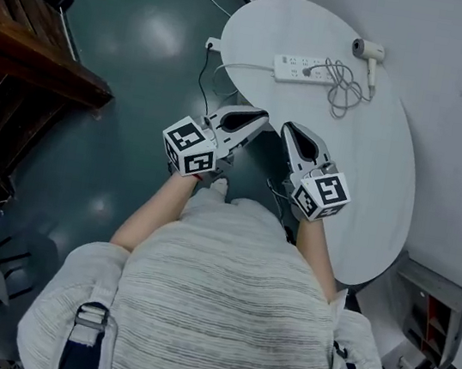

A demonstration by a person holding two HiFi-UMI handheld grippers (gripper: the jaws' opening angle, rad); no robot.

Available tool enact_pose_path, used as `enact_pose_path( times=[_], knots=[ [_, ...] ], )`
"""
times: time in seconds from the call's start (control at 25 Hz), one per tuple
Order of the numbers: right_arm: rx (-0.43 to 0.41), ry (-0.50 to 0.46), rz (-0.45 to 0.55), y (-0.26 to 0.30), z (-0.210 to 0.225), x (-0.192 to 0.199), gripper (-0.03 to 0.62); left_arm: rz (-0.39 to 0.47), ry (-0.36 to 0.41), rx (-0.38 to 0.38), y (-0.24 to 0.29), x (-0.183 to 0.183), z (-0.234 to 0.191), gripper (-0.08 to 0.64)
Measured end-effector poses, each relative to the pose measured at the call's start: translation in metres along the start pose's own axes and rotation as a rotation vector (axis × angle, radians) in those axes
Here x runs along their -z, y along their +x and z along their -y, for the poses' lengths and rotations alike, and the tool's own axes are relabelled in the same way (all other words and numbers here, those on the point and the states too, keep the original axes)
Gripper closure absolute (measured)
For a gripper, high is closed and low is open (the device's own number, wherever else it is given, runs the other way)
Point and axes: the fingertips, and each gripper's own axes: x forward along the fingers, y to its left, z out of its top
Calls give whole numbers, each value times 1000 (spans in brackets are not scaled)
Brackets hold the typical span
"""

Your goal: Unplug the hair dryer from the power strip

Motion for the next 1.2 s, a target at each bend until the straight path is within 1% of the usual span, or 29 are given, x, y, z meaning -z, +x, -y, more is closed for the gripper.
enact_pose_path(
  times=[0.2, 0.36, 0.56, 0.84, 1.04, 1.2],
  knots=[
    [16, 9, -10, 6, -1, 3, 566, 1, -2, 18, 2, -6, -10, 552],
    [21, 29, -23, 11, 14, 9, 566, -9, -9, 21, 14, -5, -22, 552],
    [18, 56, -31, 23, 47, 8, 566, -44, -20, 14, 38, -2, -41, 552],
    [11, 86, -27, 46, 100, 2, 566, -96, -6, 18, 85, -3, -74, 552],
    [22, 110, -21, 52, 133, 2, 566, -139, -12, 21, 114, 3, -89, 552],
    [19, 125, -25, 53, 149, 2, 566, -182, 9, 28, 133, 8, -94, 552]
  ],
)
